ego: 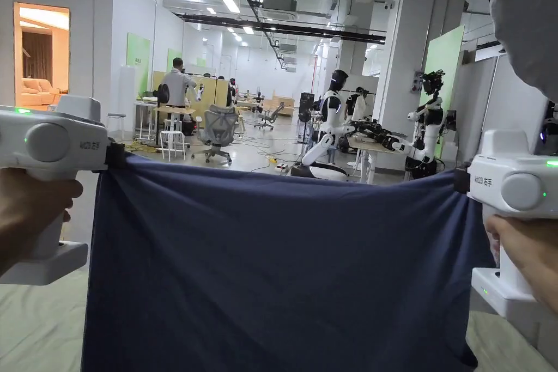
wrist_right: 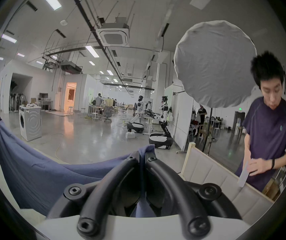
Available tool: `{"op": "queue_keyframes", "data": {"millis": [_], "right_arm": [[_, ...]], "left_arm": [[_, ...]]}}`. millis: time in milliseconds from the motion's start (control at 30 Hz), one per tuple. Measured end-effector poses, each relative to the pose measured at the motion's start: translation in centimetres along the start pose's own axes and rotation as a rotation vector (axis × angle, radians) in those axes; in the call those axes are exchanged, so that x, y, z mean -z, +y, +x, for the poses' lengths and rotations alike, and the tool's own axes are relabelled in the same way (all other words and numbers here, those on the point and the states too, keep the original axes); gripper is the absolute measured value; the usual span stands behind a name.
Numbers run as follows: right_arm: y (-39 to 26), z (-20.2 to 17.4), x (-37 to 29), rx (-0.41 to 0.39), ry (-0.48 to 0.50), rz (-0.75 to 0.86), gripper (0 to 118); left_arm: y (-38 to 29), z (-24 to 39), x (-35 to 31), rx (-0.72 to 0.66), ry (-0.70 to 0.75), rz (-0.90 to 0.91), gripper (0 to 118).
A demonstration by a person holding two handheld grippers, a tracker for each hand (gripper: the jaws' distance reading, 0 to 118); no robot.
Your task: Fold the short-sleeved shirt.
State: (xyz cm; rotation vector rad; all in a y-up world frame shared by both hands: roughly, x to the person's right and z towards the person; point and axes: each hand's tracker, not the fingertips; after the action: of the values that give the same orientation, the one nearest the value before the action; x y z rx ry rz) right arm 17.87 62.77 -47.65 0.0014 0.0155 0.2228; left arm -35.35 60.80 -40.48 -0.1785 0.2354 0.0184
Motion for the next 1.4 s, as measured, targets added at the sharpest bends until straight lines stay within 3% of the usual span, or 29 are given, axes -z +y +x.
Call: {"op": "queue_keyframes", "data": {"millis": [167, 267, 367, 500, 600, 733, 800, 867, 1133, 1400], "right_arm": [[1.3, -0.6, 2.6, 0.008, -0.005, 0.002, 5], [1.6, 0.0, 4.0, 0.106, 0.023, -0.001, 5], [1.4, -0.6, 4.3, 0.044, 0.021, 0.047, 5], [-1.1, -1.0, 4.2, 0.052, 0.023, 0.022, 5], [-4.4, -1.0, 3.6, 0.14, 0.033, -0.059, 5], [-8.8, -1.5, 1.5, 0.058, 0.051, -0.085, 5], [-11.3, -1.2, 1.3, 0.121, 0.079, -0.142, 5], [-12.8, -0.9, 0.3, 0.118, 0.076, -0.146, 5], [-15.5, -0.7, -6.3, 0.02, 0.102, -0.127, 5], [-18.6, -1.2, -15.4, 0.02, 0.111, -0.125, 5]], "left_arm": [[1.7, -1.0, 2.8, -0.002, 0.019, 0.011, 8], [2.6, -1.7, 3.8, -0.02, 0.014, 0.031, 8], [2.4, -1.4, 4.3, 0.016, 0.029, 0.036, 8], [0.3, -1.0, 5.0, 0.022, 0.034, 0.015, 8], [-2.8, -0.7, 5.2, 0.038, 0.018, -0.048, 8], [-7.7, -0.6, 4.3, 0.048, 0.003, -0.077, 8], [-10.2, -0.8, 3.8, 0.044, -0.003, -0.109, 8], [-12.5, -1.0, 2.8, 0.041, -0.015, -0.13, 8], [-18.7, -2.1, -3.8, 0.032, -0.045, -0.112, 8], [-23.6, -4.1, -11.8, -0.042, -0.052, -0.088, 8]]}}
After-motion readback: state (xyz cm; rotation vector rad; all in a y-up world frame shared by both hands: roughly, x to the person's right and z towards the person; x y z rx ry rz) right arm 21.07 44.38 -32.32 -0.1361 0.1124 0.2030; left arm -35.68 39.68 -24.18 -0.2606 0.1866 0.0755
